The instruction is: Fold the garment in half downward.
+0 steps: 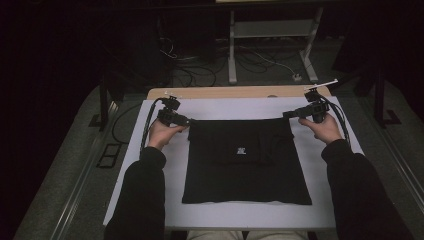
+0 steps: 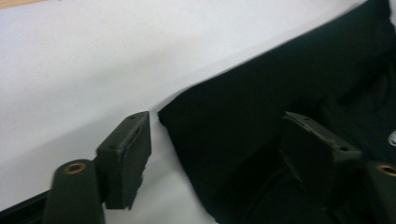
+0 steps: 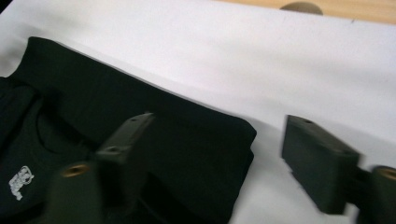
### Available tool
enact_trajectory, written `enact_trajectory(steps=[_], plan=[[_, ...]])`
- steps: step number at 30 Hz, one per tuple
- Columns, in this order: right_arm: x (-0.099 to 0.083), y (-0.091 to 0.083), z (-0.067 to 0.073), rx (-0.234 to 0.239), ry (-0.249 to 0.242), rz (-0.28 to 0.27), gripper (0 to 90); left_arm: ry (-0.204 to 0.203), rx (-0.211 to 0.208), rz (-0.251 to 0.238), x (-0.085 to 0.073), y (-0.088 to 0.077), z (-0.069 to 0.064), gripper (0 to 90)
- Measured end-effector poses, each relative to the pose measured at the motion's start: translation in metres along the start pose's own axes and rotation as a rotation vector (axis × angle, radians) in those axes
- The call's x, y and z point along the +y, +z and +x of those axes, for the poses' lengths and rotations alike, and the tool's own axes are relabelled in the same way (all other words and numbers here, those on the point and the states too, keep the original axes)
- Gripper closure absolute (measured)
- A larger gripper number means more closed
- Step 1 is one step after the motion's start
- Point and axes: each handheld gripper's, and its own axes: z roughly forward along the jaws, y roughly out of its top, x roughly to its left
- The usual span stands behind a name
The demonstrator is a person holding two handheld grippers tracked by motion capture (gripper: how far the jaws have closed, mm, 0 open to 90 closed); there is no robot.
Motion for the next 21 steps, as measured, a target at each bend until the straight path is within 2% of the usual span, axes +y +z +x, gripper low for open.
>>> enact_trajectory(steps=[3,4,8,10,14,16,21], plan=[[0.001,-0.006,0.003,0.002,-0.007,-0.018,12.6,0.014,-0.017,-0.011,0.002,-0.006,-0.003,22.1],[0.001,-0.008,0.004,0.005,-0.012,-0.022,12.5,0.007,-0.026,-0.022,0.003,-0.007,-0.005,20.1],[0.003,-0.015,0.010,0.015,-0.035,-0.034,2.8,0.028,-0.038,-0.021,0.006,-0.014,-0.010,12.2],[0.004,-0.019,0.013,0.018,-0.049,-0.035,0.0,0.026,-0.048,-0.027,0.006,-0.015,-0.013,9.6],[0.005,-0.024,0.019,0.023,-0.063,-0.038,0.0,0.031,-0.069,-0.030,0.007,-0.018,-0.017,0.5],[0.005,-0.026,0.022,0.026,-0.077,-0.039,0.0,0.036,-0.092,-0.038,0.008,-0.020,-0.020,0.0],[0.005,-0.029,0.031,0.026,-0.106,-0.038,0.0,0.090,-0.091,-0.052,0.010,-0.028,-0.032,0.0]])
